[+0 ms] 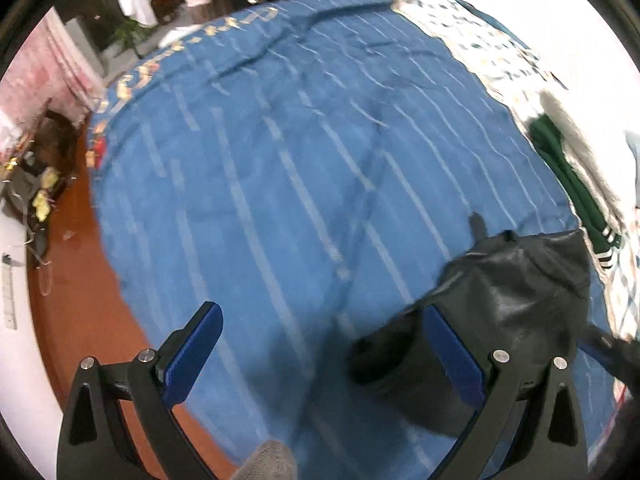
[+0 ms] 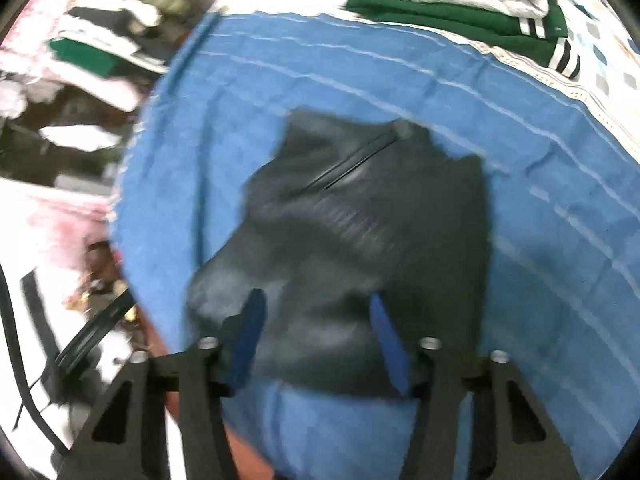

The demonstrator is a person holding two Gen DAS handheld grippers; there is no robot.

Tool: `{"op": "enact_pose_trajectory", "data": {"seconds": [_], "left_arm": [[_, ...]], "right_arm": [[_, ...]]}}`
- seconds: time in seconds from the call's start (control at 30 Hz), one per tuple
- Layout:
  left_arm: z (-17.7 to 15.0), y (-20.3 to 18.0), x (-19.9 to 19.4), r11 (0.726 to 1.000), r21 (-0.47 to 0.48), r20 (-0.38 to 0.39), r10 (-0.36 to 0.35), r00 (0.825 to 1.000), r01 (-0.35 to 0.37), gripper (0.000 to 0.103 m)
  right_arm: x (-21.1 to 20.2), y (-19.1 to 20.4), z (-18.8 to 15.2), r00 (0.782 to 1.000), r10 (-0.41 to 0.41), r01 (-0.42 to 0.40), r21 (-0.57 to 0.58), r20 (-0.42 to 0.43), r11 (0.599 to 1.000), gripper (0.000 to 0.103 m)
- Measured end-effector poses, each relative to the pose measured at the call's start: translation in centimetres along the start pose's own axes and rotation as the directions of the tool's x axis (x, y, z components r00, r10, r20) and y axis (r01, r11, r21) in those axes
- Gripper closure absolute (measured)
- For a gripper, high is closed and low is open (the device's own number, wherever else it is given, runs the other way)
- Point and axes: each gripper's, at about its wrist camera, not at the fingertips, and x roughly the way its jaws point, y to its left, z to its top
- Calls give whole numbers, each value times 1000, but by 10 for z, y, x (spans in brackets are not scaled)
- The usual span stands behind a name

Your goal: Fold large clothes

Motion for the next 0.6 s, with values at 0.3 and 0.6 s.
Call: {"op": "enact_pose_trajectory", "data": {"seconds": [0.3,0.6], "left_arm": [[2,-74,34,986,164,-13,30,999,-28,0],[8,-112,62,958,270,-7,100,995,-94,0]], "right_arm": [[116,5,55,981,-141,136,-44,-135,990,62],[38,8,63,999,36,-36,12,-10,999,66]]}}
